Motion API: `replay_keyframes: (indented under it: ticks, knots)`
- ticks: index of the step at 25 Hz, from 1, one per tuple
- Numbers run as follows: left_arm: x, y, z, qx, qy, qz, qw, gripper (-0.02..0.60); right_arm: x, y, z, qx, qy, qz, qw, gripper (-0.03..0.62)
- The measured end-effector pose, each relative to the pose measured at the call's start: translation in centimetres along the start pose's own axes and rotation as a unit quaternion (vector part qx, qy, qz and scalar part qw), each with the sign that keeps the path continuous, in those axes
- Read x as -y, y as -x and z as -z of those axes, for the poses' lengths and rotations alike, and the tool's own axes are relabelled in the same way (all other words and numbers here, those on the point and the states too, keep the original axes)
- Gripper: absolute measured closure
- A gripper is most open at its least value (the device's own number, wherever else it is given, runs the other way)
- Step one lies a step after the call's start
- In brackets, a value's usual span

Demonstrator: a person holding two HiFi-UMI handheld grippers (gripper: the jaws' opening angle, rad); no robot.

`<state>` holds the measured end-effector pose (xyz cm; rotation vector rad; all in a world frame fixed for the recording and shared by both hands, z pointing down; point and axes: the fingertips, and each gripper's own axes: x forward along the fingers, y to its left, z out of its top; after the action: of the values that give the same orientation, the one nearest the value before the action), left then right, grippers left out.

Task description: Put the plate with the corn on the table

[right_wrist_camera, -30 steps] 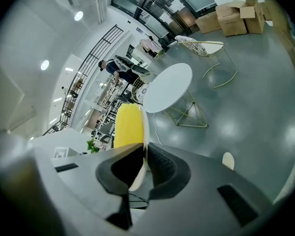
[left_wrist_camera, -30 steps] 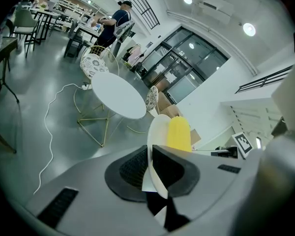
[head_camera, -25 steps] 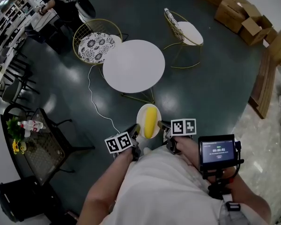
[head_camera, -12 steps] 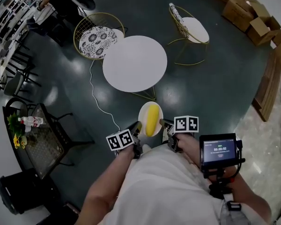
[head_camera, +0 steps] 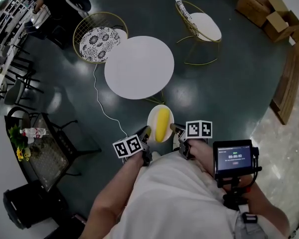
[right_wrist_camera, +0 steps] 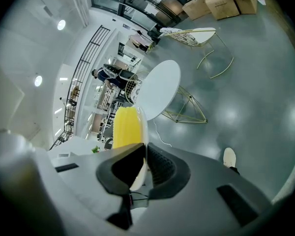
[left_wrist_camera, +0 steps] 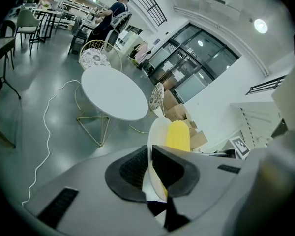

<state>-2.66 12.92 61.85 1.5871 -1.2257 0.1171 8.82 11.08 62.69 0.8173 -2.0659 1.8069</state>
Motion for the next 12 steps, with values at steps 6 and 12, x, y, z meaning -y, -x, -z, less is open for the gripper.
replay_keyframes:
  ticks: [6, 12]
  knots:
    - [-0.08, -0.3, -0.44, -0.001, -0.008, 0.002, 1.0, 0.546, -0.02, -0.19, -0.4, 0.008, 0.0, 0.001, 1.0, 0.562]
    - [-0.05, -0.57, -1.0, 0.002, -0.009, 0.006, 0.9999, 0.546, -0.14, -0.29, -0.89, 0.012, 0.004, 0.004, 1.0, 0.562]
